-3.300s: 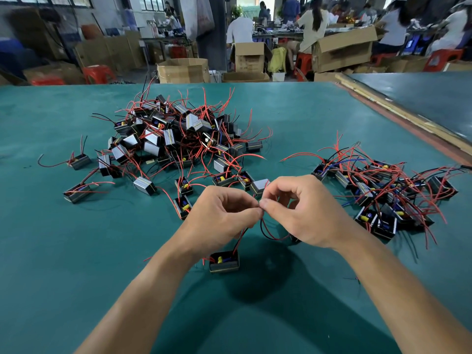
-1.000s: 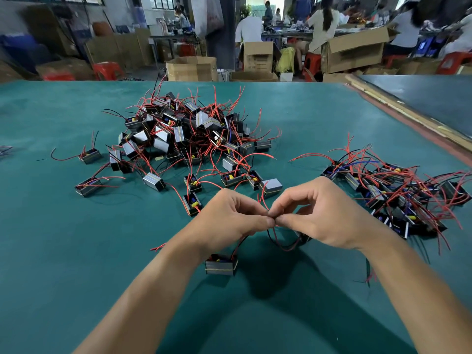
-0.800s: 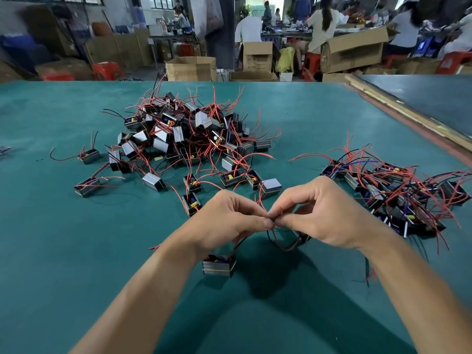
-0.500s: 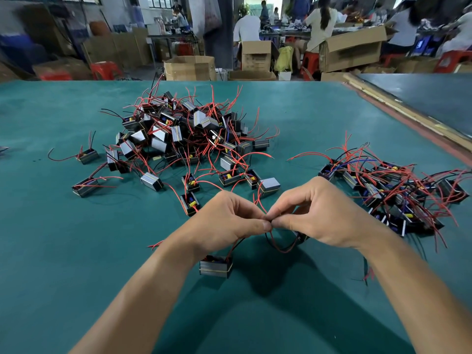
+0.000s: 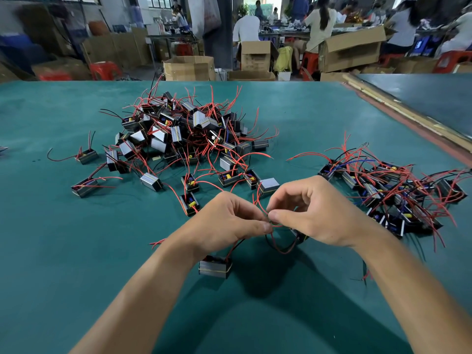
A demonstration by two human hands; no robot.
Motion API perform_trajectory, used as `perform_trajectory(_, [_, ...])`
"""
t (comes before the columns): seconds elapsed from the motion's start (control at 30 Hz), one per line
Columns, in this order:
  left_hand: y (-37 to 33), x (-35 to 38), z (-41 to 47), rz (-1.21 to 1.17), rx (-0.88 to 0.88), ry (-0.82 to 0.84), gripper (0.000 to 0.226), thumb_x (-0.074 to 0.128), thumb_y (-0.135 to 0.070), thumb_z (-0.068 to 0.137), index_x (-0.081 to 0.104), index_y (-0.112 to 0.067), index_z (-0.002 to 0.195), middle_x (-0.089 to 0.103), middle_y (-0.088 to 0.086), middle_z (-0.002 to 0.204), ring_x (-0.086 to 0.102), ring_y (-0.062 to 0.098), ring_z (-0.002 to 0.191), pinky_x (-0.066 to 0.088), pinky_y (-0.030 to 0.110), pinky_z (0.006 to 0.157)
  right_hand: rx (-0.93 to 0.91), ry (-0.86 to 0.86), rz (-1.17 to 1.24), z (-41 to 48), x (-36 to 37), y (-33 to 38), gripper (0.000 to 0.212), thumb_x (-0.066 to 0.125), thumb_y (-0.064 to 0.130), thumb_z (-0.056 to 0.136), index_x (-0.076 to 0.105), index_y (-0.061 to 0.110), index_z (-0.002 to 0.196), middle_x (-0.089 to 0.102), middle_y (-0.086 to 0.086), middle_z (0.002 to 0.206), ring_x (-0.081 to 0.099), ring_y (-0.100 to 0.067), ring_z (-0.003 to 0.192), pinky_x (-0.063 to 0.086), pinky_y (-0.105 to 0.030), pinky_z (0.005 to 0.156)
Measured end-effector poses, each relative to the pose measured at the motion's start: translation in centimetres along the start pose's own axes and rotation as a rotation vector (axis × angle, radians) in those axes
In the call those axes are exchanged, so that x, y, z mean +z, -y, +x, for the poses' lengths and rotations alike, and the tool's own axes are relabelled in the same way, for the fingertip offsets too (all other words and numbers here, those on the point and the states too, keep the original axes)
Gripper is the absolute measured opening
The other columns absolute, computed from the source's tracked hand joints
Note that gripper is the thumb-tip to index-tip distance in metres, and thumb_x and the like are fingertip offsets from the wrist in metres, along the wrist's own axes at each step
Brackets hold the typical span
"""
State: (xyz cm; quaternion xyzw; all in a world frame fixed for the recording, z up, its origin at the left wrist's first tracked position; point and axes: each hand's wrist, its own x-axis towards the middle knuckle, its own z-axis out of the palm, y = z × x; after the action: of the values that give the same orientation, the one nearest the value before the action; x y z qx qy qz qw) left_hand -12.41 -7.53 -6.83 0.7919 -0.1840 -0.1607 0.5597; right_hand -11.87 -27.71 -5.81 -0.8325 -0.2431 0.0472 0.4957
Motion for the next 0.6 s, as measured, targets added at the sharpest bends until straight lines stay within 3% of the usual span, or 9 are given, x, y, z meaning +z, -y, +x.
perform_trajectory(0.13, [0.1, 0.2, 0.0, 0.022, 0.014, -0.044, 0.008, 0.076, -0.016, 0.077, 0.077, -0.009, 0.075, 0.059, 0.005, 0.063, 0.042, 0.015, 0.062, 0.034, 0.028, 0.061, 0.043, -0.019, 0.018, 0.1, 0.5, 0.1, 0.014, 0.072, 0.005, 0.085, 0.07, 0.016, 0.077, 0.074, -0.006, 0.072, 0.065, -0.016, 0.065, 0.051, -0.029, 0.064])
perform_trajectory(0.3, [0.6, 1.0, 0.2, 0.341, 0.175, -0.223, 0.012, 0.069, -0.013, 0.08, 0.073, -0.012, 0.068, 0.052, 0.004, 0.05, 0.036, 0.01, 0.047, 0.031, 0.023, 0.045, 0.242, -0.046, 0.145, 0.5, 1.0, -0.4, 0.018, 0.072, 0.0, 0.085, 0.064, 0.013, 0.075, 0.07, -0.004, 0.062, 0.057, -0.018, 0.056, 0.046, -0.024, 0.056])
perform_trajectory(0.4, [0.9, 1.3, 0.3, 0.454, 0.257, -0.295, 0.012, 0.066, -0.015, 0.079, 0.073, -0.015, 0.07, 0.054, 0.007, 0.053, 0.041, 0.022, 0.049, 0.035, 0.027, 0.047, 0.32, -0.057, 0.247, 0.6, 1.3, -0.5, 0.018, 0.07, -0.002, 0.086, 0.063, 0.009, 0.075, 0.07, -0.008, 0.063, 0.057, -0.022, 0.058, 0.052, -0.029, 0.06])
perform_trajectory(0.5, [0.8, 1.2, 0.3, 0.372, 0.201, -0.271, 0.013, 0.068, -0.015, 0.082, 0.074, -0.015, 0.07, 0.048, -0.002, 0.048, 0.034, 0.007, 0.046, 0.029, 0.021, 0.045, 0.236, -0.051, 0.165, 0.5, 1.1, -0.4, 0.016, 0.071, 0.002, 0.086, 0.066, 0.012, 0.075, 0.071, -0.01, 0.067, 0.057, -0.02, 0.058, 0.049, -0.033, 0.063])
perform_trajectory(0.6, [0.7, 0.8, 0.5, 0.213, 0.104, -0.234, 0.013, 0.072, -0.015, 0.084, 0.074, -0.011, 0.071, 0.046, -0.003, 0.052, 0.031, 0.012, 0.05, 0.026, 0.026, 0.048, 0.104, -0.027, 0.107, 0.3, 0.5, -0.3, 0.016, 0.07, 0.0, 0.086, 0.07, 0.013, 0.076, 0.071, -0.009, 0.069, 0.057, -0.014, 0.056, 0.048, -0.029, 0.062])
